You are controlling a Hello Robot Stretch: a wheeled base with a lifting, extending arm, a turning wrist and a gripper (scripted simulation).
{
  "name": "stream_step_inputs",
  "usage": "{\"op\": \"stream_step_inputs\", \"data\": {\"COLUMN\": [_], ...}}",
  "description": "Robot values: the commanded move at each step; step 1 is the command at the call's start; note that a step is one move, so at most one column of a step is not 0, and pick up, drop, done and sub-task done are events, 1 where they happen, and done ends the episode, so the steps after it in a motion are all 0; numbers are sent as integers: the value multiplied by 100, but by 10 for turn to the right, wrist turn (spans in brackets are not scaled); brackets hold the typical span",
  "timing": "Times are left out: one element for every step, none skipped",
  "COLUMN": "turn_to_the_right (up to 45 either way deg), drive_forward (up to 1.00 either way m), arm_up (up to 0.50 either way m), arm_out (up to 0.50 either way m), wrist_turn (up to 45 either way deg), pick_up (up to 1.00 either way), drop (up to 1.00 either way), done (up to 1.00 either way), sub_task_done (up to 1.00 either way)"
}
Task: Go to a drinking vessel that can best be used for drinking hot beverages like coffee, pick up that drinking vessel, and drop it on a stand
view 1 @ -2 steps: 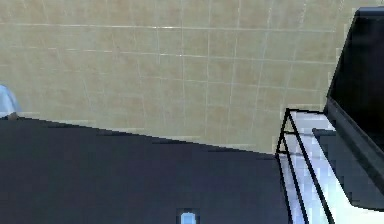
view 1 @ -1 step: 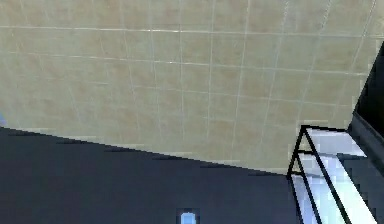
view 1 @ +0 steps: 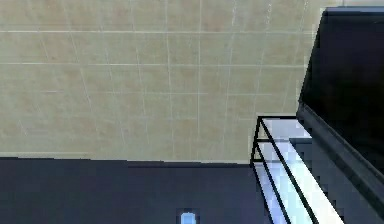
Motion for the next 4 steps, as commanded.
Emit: {"op": "stream_step_inputs", "data": {"turn_to_the_right": [0,30,0,0], "drive_forward": [95,0,0,0], "arm_up": [0,0,0,0], "arm_out": [0,0,44,0], "wrist_turn": [0,0,0,450], "pick_up": [0,0,0,0], "drop": [0,0,0,0], "done": [0,0,0,0], "sub_task_done": [0,0,0,0]}}
